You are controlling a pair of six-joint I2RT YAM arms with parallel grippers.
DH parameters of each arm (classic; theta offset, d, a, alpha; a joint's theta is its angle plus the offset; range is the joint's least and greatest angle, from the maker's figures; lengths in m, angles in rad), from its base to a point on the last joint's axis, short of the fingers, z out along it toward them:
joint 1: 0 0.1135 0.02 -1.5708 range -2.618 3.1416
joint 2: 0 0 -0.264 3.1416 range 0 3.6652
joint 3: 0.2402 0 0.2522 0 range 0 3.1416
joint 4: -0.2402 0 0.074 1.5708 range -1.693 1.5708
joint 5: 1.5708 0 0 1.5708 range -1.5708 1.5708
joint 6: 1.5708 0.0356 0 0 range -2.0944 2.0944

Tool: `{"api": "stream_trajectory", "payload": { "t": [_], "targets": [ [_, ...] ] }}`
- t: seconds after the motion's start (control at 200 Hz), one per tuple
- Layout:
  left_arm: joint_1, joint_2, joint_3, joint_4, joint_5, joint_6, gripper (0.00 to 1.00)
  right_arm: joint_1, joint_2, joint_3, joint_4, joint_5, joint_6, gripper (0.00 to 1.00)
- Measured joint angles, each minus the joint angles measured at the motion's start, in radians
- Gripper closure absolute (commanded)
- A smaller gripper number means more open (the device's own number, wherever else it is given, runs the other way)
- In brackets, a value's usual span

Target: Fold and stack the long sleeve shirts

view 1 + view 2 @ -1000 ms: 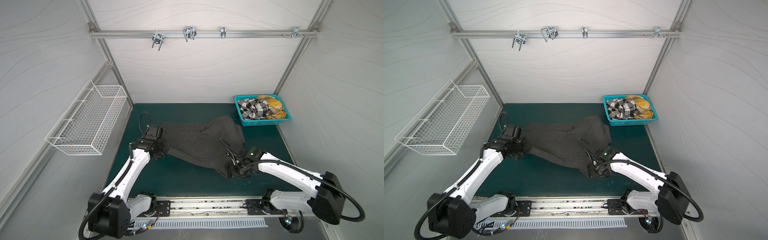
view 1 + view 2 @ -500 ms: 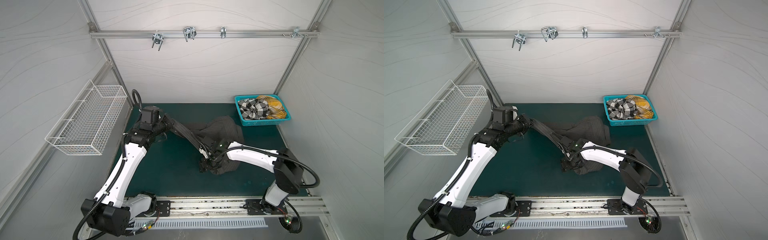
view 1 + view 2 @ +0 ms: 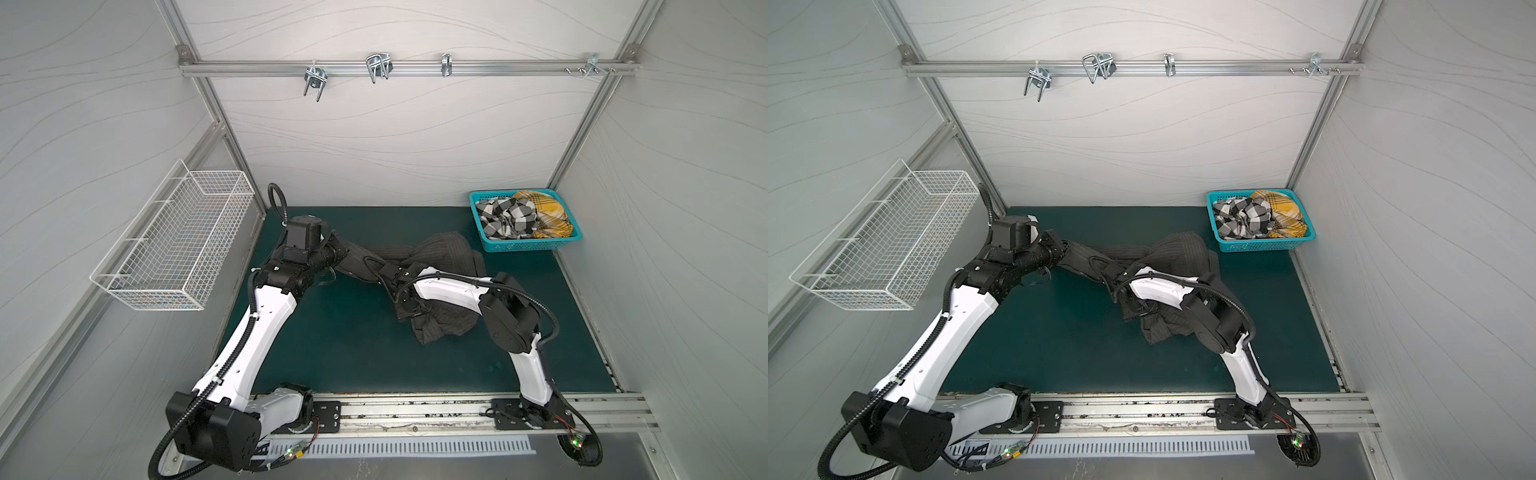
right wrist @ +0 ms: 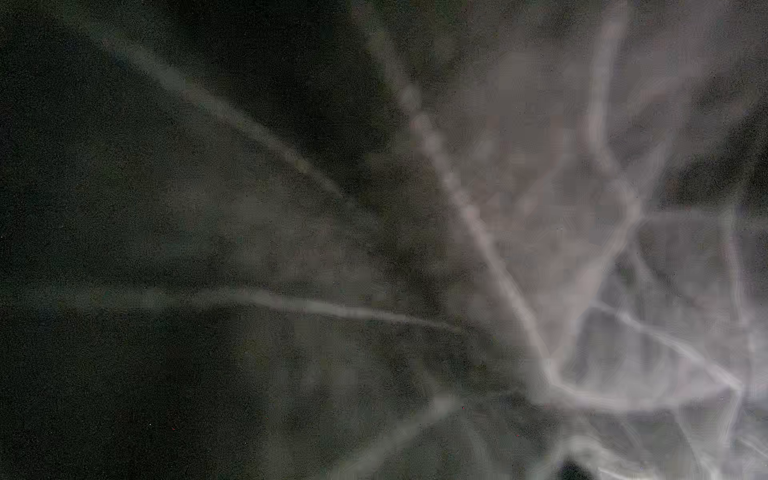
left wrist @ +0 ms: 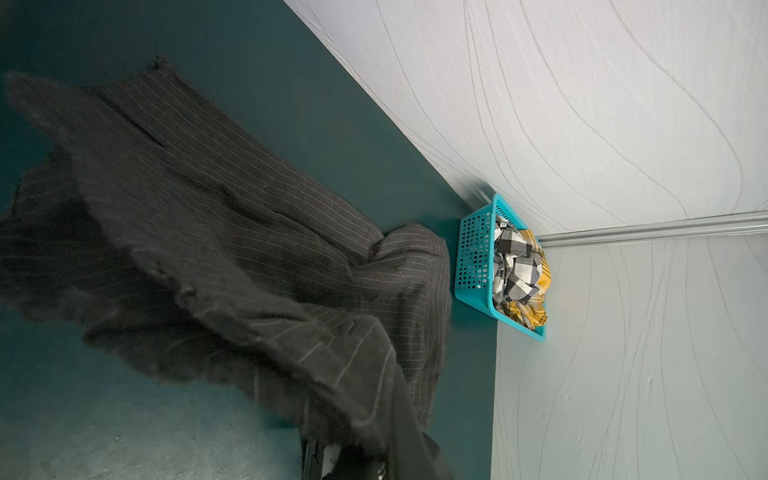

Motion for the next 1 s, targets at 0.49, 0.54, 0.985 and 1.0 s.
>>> {"api": "stream_trajectory", "payload": {
  "t": [0.49,0.54,0.985,1.0],
  "targets": [
    [0.007,-0.008,-0.109,0.023,-0.15,0.037,1.0,0.091,-0.483,-0.349,-0.064,-0.017,-0.104,1.0],
    [0.013,-0.008,-0.137,0.022,-0.174,0.037,1.0,0.077,-0.627,-0.406,-0.071,-0.013,-0.102,1.0],
    [0.04,-0.108,-0.329,-0.016,-0.299,0.047,1.0,-0.639,-1.1,-0.739,-0.01,-0.315,-0.074,0.49],
    [0.04,-0.112,-0.333,-0.015,-0.294,0.047,1.0,-0.639,-1.085,-0.736,-0.011,-0.318,-0.068,0.42]
  ]
}}
